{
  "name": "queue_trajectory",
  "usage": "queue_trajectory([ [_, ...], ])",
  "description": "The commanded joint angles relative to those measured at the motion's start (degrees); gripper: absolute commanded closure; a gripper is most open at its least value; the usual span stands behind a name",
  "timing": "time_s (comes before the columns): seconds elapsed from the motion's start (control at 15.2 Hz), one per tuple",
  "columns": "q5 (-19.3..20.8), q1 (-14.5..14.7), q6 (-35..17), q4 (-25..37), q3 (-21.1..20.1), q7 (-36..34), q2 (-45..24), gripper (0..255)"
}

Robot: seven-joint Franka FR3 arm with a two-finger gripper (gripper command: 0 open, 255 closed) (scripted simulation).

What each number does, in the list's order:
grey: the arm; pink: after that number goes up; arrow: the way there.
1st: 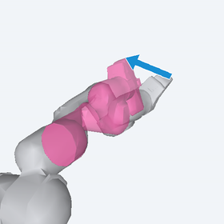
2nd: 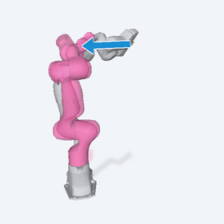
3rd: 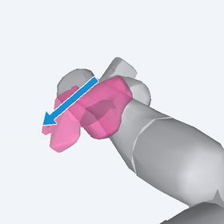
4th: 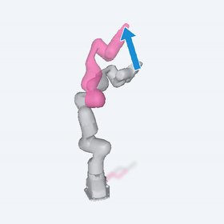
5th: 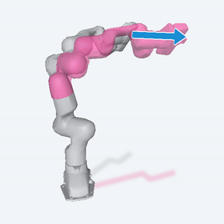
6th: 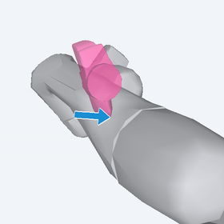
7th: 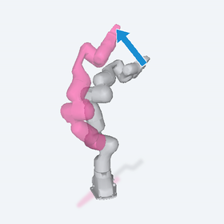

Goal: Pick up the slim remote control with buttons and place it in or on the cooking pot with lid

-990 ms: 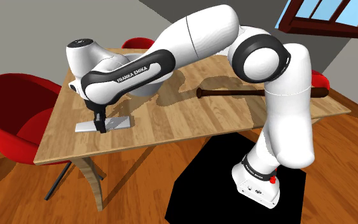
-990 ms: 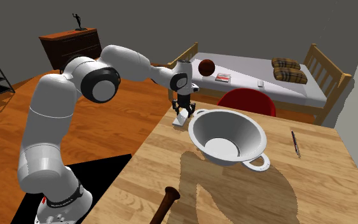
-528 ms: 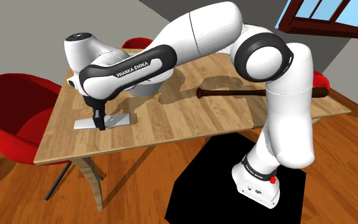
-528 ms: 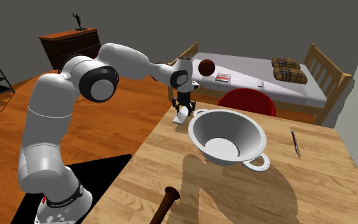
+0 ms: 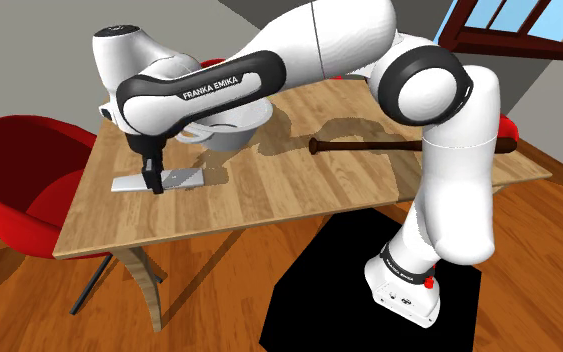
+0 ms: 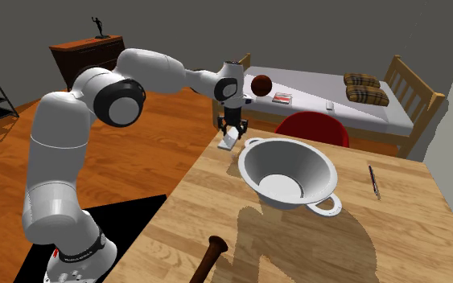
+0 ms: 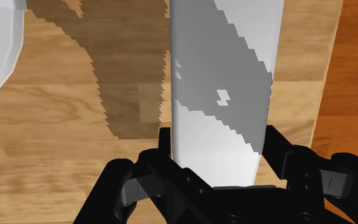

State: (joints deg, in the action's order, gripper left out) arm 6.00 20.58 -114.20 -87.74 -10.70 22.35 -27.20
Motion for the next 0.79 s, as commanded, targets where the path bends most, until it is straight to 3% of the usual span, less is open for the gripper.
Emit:
queue_trajectory([
  [0.0, -0.1, 0.0, 1.4, 1.2, -0.1, 0.1, 0.3, 255],
  [0.73, -0.5, 0.2, 9.1, 7.4, -0.3, 0.5, 1.8, 255],
])
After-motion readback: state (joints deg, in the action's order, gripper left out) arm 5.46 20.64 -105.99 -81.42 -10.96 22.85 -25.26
